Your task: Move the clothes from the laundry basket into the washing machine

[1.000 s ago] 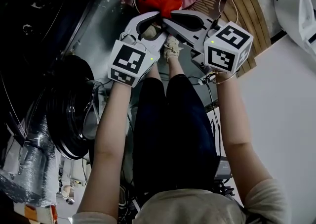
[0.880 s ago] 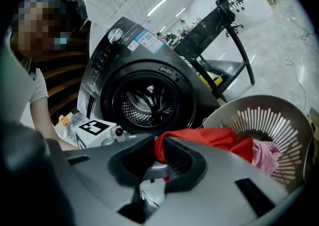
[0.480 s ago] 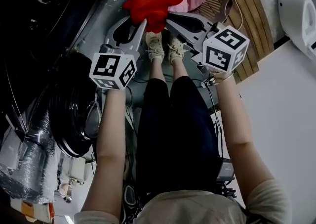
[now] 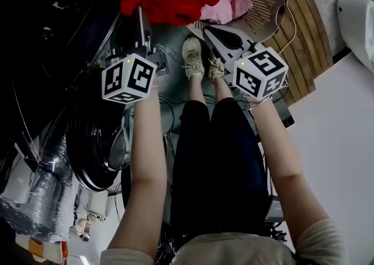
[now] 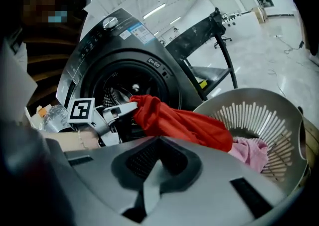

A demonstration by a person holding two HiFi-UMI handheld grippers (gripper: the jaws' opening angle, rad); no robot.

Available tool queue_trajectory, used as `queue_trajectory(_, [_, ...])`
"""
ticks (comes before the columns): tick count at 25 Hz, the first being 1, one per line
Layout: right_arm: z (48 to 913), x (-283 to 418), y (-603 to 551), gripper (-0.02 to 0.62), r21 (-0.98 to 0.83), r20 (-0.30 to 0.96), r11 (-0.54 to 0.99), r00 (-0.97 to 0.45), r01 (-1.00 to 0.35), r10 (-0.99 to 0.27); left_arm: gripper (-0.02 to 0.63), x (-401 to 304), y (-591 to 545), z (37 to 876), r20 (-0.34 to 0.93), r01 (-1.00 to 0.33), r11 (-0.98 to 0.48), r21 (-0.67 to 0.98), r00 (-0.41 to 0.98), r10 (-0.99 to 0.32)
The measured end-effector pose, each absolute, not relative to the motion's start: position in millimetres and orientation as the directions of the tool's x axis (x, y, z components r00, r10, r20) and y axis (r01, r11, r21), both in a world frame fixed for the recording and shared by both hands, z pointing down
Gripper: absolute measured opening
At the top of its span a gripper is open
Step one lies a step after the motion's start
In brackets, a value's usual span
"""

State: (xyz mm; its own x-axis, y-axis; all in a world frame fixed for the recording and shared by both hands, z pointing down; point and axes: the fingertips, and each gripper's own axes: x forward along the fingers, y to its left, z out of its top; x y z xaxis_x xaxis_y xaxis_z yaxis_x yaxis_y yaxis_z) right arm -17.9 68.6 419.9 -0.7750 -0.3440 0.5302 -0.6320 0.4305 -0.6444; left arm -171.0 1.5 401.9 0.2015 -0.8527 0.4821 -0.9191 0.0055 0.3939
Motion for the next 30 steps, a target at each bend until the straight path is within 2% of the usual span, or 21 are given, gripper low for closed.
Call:
queue_trajectory(3, [423, -21, 66, 0.009, -0.655, 0.517, 0.436, -0.787, -0.617, -0.338, 0.089, -192, -17, 403, 0.470, -0.930, 0.039, 0.365, 0.148, -0.870])
queue_trajectory(7, [425, -27, 60, 0.009, -0.662, 0.505, 0.440, -0.795, -0.607, -0.337, 0.078, -243, -37, 406, 0.441, -0.895, 0.243, 0.374, -0.059, -0.896])
queue_trajectory(9, [429, -27, 58, 0.009, -0.661, 0.518, 0.429, -0.788, -0.616, -0.333, 0.078, -265, -51, 409, 0.416, -0.870, 0.301, 0.390, -0.125, -0.901])
queue_trajectory(11, [435, -27, 57, 0.009, -0.657, 0.535, 0.414, -0.777, -0.630, -0.333, 0.076, -283, -67, 411, 0.395, -0.872, 0.315, 0.374, -0.157, -0.905])
queue_trajectory(16, [447, -32, 66, 0.009, -0.674, 0.540, 0.394, -0.781, -0.625, -0.314, 0.074, -323, -96, 406, 0.332, -0.917, 0.343, 0.202, -0.265, -0.905])
queue_trajectory(19, [455, -36, 74, 0.009, -0.680, 0.547, 0.392, -0.785, -0.620, -0.292, 0.082, -327, -106, 429, 0.364, -0.934, 0.337, 0.114, -0.277, -0.889])
queue_trajectory(20, [457, -37, 76, 0.009, -0.683, 0.549, 0.390, -0.786, -0.618, -0.285, 0.107, -329, -106, 438, 0.392, -0.928, 0.350, 0.124, -0.278, -0.877])
queue_trajectory(23, [458, -38, 79, 0.009, -0.685, 0.553, 0.386, -0.785, -0.618, -0.277, 0.259, -339, -101, 463, 0.502, -0.864, 0.451, 0.223, -0.295, -0.813])
queue_trajectory(24, [458, -38, 79, 0.009, -0.685, 0.555, 0.383, -0.784, -0.620, -0.277, 0.289, -341, -97, 465, 0.525, -0.846, 0.475, 0.243, -0.297, -0.797])
queue_trajectory(30, [456, -39, 84, 0.009, -0.699, 0.560, 0.359, -0.786, -0.619, -0.263, 0.308, -335, -48, 428, 0.492, -0.810, 0.483, 0.332, -0.288, -0.821])
